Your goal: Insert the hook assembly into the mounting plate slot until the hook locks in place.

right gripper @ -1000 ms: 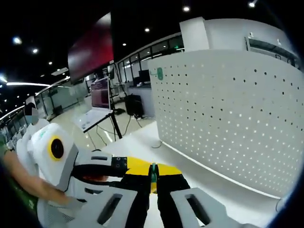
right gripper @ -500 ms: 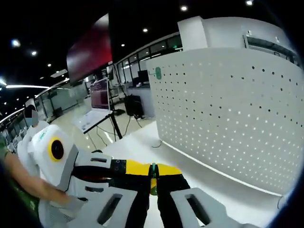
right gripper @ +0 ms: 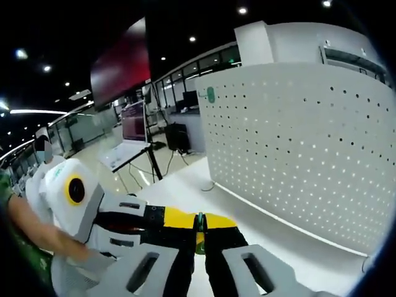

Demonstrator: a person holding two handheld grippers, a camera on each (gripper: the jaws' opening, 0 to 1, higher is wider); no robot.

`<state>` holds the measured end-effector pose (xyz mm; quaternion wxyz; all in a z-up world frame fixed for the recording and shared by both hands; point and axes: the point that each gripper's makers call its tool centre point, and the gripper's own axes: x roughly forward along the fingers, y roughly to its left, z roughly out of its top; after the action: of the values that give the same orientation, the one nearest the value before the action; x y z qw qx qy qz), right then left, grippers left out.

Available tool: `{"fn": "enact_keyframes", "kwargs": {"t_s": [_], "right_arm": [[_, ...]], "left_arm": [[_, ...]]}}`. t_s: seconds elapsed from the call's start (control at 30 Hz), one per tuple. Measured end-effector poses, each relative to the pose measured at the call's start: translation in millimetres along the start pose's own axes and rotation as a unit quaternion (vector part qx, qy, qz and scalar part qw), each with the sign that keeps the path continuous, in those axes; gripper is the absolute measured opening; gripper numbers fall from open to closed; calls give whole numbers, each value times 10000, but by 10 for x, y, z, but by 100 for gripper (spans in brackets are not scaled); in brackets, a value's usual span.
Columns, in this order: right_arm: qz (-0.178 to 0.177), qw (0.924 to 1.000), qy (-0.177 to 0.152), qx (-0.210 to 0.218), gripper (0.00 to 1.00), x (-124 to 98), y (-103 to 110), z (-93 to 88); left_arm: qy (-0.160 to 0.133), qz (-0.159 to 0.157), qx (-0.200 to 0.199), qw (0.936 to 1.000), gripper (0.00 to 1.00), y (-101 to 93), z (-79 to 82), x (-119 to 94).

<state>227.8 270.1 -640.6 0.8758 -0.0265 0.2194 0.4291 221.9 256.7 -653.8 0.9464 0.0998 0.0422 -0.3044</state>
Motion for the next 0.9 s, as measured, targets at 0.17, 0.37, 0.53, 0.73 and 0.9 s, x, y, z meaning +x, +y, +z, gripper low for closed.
{"fn": "enact_keyframes", "kwargs": {"t_s": [0.17, 0.37, 0.53, 0.73, 0.9], "right_arm": [[32, 10000, -51, 28, 3, -40, 18, 7], [37, 9998, -211, -18, 4, -168, 44, 82], [-13, 9995, -313, -36, 4, -277, 9, 111], [12, 9994, -339, 28, 4, -344, 5, 86], [173, 9989, -426, 18, 4, -387, 120, 132]], "left_arm": [[4, -76, 22, 10000, 3, -11, 1, -24], [-36, -285, 85, 9996, 3, -19, 47, -82], [-108, -330, 66, 9994, 3, 85, 113, -147], [-394, -749, -51, 9964, 3, 115, 308, -261], [-731, -1356, -14, 9881, 3, 60, 537, -400]]}}
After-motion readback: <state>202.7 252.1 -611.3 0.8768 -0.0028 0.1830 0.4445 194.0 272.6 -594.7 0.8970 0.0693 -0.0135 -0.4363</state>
